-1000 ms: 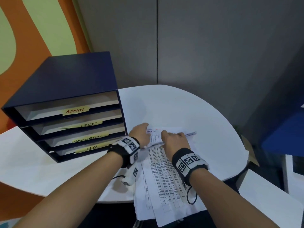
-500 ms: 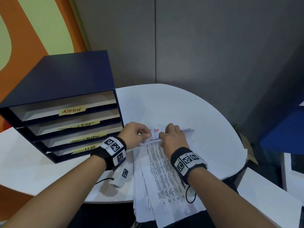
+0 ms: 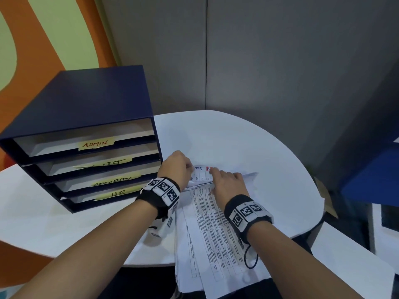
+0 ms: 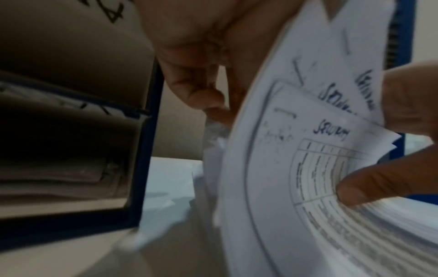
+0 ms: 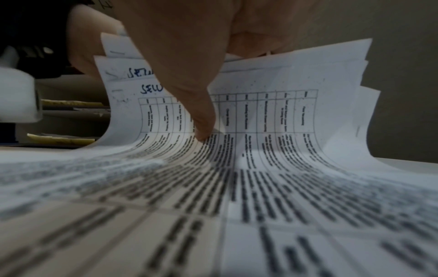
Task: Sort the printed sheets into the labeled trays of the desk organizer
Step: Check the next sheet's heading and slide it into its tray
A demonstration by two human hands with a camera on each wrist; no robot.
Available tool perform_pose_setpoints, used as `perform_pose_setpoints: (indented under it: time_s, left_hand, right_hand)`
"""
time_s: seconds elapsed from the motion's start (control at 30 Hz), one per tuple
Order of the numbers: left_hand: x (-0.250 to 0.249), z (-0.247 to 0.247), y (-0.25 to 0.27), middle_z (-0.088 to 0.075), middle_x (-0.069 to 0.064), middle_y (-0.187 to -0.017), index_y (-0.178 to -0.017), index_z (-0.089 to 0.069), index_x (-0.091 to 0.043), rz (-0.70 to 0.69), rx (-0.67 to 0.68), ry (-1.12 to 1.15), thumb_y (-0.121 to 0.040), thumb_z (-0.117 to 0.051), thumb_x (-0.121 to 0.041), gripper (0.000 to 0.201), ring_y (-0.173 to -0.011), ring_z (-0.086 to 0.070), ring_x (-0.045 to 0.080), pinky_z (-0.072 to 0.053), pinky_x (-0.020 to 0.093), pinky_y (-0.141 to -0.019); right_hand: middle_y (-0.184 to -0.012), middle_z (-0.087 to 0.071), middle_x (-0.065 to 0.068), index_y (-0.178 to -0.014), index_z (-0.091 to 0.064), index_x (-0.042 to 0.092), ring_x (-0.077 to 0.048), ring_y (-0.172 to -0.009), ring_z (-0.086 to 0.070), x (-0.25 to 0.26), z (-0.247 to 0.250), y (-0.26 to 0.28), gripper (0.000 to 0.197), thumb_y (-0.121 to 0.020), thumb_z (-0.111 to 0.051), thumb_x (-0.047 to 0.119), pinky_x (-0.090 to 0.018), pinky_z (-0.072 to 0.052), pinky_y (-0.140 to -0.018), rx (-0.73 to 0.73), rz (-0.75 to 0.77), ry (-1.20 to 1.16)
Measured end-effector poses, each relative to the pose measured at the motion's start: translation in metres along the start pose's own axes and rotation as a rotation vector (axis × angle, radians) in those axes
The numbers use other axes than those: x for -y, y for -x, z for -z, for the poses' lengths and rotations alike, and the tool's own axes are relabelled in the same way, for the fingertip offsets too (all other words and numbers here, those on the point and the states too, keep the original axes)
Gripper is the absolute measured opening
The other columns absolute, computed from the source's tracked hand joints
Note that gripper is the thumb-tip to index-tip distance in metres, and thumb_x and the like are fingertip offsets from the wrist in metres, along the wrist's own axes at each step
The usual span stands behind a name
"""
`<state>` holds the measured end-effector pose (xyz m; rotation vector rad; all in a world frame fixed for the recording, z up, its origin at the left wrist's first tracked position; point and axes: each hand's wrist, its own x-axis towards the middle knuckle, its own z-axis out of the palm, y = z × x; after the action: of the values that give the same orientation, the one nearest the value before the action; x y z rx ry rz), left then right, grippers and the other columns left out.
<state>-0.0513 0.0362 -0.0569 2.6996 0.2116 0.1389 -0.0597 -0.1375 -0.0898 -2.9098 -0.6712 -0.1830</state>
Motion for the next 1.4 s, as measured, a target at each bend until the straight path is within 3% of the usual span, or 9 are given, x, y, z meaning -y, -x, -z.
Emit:
perform_pose_setpoints:
  time_s: [0.1, 0.17, 0.27, 0.33, 0.43, 0.57, 0.93, 1.2, 1.4]
  left_hand:
    - [0.006, 0.003, 0.009, -0.059, -0.013, -0.125, -0.094, -0.08, -0.019, -0.111, -0.053, 0.055, -0.092, -0.067, -0.028, 0.015, -0.097, -0.064, 0.013, -0.049, 0.027, -0.085]
    - [0.009, 0.005, 0.017, -0.067, -0.014, -0.111, -0.089, -0.081, -0.021, -0.132, 0.009, 0.196, -0.087, -0.074, -0.027, 0.009, -0.085, -0.067, 0.009, -0.056, 0.028, -0.076]
    - [0.017, 0.008, 0.029, -0.074, -0.009, -0.088, -0.081, -0.081, -0.024, -0.043, 0.208, 0.354, -0.086, -0.074, -0.019, 0.01, -0.056, -0.063, 0.001, -0.051, 0.02, -0.053]
    - [0.022, 0.006, 0.028, -0.076, -0.007, -0.087, -0.076, -0.076, -0.027, 0.027, 0.145, 0.411, -0.092, -0.065, -0.024, 0.019, -0.067, -0.07, 0.009, -0.055, 0.025, -0.062]
    - [0.024, -0.002, 0.019, -0.073, 0.002, -0.111, -0.106, -0.067, -0.023, 0.146, -0.017, 0.385, -0.101, -0.047, -0.023, 0.02, -0.085, -0.07, 0.026, -0.058, 0.035, -0.078]
    - [0.016, -0.011, 0.008, -0.054, 0.011, -0.14, -0.149, -0.038, -0.014, 0.192, 0.197, 0.196, -0.097, -0.052, -0.017, 0.053, -0.106, -0.066, 0.033, -0.056, 0.039, -0.088]
    - [0.014, 0.002, 0.014, -0.065, -0.003, -0.071, -0.087, -0.073, -0.021, 0.068, 0.051, 0.002, -0.091, -0.066, -0.022, 0.008, -0.077, -0.065, 0.023, -0.057, 0.031, -0.073]
    - [0.022, 0.005, 0.034, -0.076, 0.004, -0.082, -0.104, -0.075, -0.023, -0.208, -0.065, -0.115, -0.1, -0.053, -0.032, 0.025, -0.077, -0.069, 0.027, -0.057, 0.034, -0.071]
    - [0.035, 0.008, 0.043, -0.066, -0.023, -0.072, -0.095, -0.075, -0.025, -0.175, 0.055, 0.214, -0.101, -0.05, -0.033, 0.026, -0.048, -0.055, -0.005, -0.045, 0.023, -0.057]
  right_hand:
    - [-0.106, -0.06, -0.001, -0.153, -0.011, 0.02, -0.024, -0.1, -0.056, 0.001, -0.001, 0.0, 0.077, -0.09, -0.054, 0.013, -0.039, -0.035, -0.095, -0.006, 0.03, 0.0]
    - [-0.106, -0.059, -0.005, -0.15, -0.027, 0.024, -0.027, -0.101, -0.056, 0.0, -0.001, -0.001, 0.069, -0.088, -0.057, 0.015, -0.041, -0.037, -0.094, -0.023, 0.04, 0.011]
    - [-0.097, -0.058, -0.008, -0.097, -0.072, 0.022, -0.03, -0.093, -0.058, 0.001, 0.002, 0.002, 0.034, -0.064, -0.08, 0.02, -0.044, -0.043, -0.084, -0.119, -0.015, 0.047]
    - [-0.098, -0.06, -0.009, -0.079, -0.071, 0.017, -0.03, -0.097, -0.059, 0.001, 0.002, 0.001, 0.03, -0.052, -0.085, 0.016, -0.046, -0.044, -0.086, -0.132, -0.023, 0.023]
    - [-0.095, -0.064, -0.001, -0.099, -0.058, 0.016, -0.022, -0.094, -0.062, 0.003, 0.004, -0.001, 0.024, -0.078, -0.065, 0.007, -0.043, -0.033, -0.105, -0.007, 0.002, -0.004]
    - [-0.091, -0.064, 0.003, -0.104, -0.047, 0.018, -0.022, -0.084, -0.062, 0.001, 0.006, 0.001, 0.022, -0.086, -0.055, 0.008, -0.036, -0.032, -0.098, 0.041, -0.006, 0.037]
    - [-0.1, -0.06, 0.002, -0.117, -0.043, 0.017, -0.023, -0.091, -0.059, 0.001, 0.005, 0.004, 0.038, -0.082, -0.057, 0.009, -0.038, -0.036, -0.091, 0.024, -0.002, 0.017]
    - [-0.106, -0.057, -0.003, -0.152, -0.017, 0.026, -0.025, -0.1, -0.054, -0.003, 0.0, 0.003, 0.079, -0.085, -0.059, 0.015, -0.039, -0.035, -0.093, -0.01, 0.02, 0.044]
    - [-0.099, -0.06, -0.007, -0.088, -0.067, 0.017, -0.027, -0.098, -0.059, -0.001, 0.001, 0.003, 0.041, -0.051, -0.084, 0.01, -0.04, -0.048, -0.081, -0.152, -0.003, 0.019]
